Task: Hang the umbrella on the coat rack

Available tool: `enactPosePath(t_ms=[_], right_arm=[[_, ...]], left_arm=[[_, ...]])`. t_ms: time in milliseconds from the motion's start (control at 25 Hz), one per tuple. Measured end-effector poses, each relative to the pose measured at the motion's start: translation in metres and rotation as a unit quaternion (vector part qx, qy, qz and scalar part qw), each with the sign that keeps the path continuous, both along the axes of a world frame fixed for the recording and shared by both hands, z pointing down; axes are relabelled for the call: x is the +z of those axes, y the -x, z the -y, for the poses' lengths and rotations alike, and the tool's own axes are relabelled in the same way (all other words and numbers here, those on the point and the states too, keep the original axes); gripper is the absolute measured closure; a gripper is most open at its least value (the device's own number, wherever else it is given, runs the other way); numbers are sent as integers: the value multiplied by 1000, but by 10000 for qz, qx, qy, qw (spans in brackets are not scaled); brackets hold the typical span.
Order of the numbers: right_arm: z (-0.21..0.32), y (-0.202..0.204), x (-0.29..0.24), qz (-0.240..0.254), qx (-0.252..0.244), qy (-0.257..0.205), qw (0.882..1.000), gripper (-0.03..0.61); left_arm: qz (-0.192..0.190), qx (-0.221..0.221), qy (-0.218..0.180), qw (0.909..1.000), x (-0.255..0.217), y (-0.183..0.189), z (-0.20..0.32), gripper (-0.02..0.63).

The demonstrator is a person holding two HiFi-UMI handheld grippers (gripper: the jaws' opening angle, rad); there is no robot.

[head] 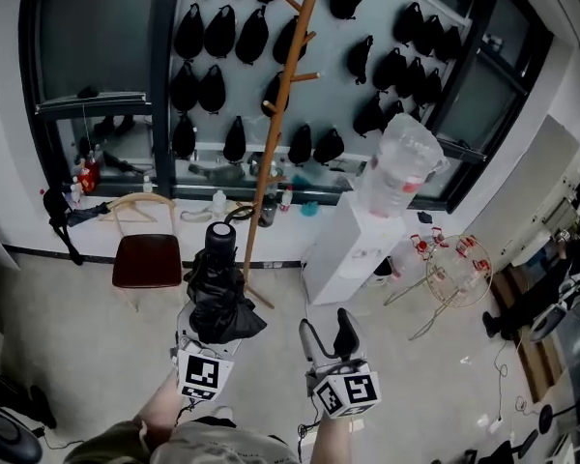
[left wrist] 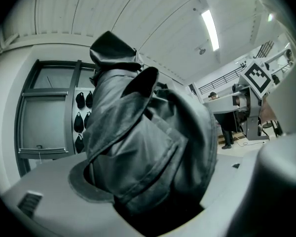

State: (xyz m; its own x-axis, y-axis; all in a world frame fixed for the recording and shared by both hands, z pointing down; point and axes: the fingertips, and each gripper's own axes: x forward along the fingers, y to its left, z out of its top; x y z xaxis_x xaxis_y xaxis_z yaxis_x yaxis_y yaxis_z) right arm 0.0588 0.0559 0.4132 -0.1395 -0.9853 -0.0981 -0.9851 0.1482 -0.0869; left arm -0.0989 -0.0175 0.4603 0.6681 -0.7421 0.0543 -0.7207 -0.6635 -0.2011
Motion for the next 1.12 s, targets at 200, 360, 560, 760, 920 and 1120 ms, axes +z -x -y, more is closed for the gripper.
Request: enactPosePath(t_ms=[200, 360, 560, 760, 920, 1120], right_arm=[[22, -1, 3, 41, 74, 36, 10000, 250], [37, -4, 5, 61, 118, 66, 9999, 250], [59, -9, 8, -154, -77, 206, 9996, 250], [80, -27, 10, -19, -414, 152, 9990, 250], [101, -56, 2, 176, -840, 43, 9963, 250], [132, -87, -8, 394, -1526, -113, 9874, 250]], left_arm=[[-22, 148, 39, 9999, 2, -3, 29, 225], [12, 262, 78, 9996, 6, -9, 45, 225], [76, 323, 152, 9993, 13, -25, 60, 225], [26, 246, 173, 9995, 19, -46, 74, 225], [23, 100, 154, 9998, 22, -76, 87, 225], [29, -122, 89, 9999, 26, -114, 106, 225]])
